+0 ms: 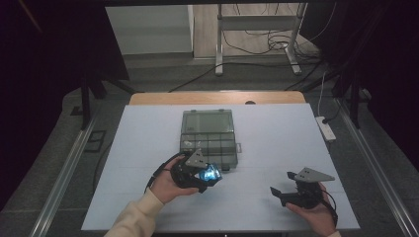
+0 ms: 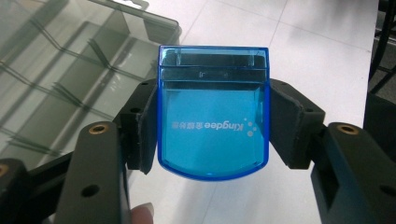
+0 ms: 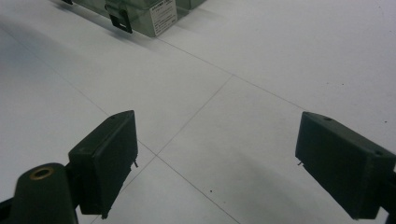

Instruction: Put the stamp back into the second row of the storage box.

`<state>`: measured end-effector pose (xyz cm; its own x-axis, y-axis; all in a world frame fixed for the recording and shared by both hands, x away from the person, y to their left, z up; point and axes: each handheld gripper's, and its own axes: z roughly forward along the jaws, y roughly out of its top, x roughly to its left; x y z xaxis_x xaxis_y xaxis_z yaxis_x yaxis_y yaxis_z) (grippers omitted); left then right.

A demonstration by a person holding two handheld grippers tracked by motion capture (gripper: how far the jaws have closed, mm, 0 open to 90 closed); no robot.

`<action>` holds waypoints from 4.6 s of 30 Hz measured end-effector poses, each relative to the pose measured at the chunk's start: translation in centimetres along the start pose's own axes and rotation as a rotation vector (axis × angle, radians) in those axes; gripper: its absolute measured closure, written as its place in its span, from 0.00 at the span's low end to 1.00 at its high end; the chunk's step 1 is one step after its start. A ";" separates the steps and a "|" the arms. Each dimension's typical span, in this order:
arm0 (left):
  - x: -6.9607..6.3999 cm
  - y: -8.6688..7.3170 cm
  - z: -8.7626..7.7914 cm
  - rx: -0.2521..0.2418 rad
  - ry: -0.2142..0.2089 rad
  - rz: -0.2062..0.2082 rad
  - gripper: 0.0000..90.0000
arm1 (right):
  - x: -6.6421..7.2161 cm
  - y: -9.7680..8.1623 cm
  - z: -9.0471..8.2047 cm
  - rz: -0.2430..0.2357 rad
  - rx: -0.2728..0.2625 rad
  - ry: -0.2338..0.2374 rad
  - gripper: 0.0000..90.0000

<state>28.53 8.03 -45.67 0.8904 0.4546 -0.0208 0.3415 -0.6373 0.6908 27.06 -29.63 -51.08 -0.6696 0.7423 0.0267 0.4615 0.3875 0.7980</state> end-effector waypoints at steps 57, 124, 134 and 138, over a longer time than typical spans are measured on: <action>6.4 1.3 1.8 -0.011 0.090 -0.123 0.46 | -0.2 0.0 -0.1 0.010 -0.005 -0.002 0.15; 8.3 0.7 4.4 0.059 0.066 -0.163 0.22 | -0.3 -0.1 -0.1 0.016 0.006 -0.007 0.15; 8.0 0.8 4.2 0.046 0.075 -0.152 0.17 | -0.2 -0.1 0.0 0.017 0.005 -0.007 0.15; 7.9 0.8 3.8 0.033 0.076 -0.154 0.17 | -0.3 -0.1 0.0 0.018 0.005 -0.006 0.15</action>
<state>36.99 8.77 -48.00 0.8017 0.5937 -0.0693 0.4833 -0.5755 0.6597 27.16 -29.89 -51.16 -0.6576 0.7525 0.0369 0.4759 0.3769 0.7946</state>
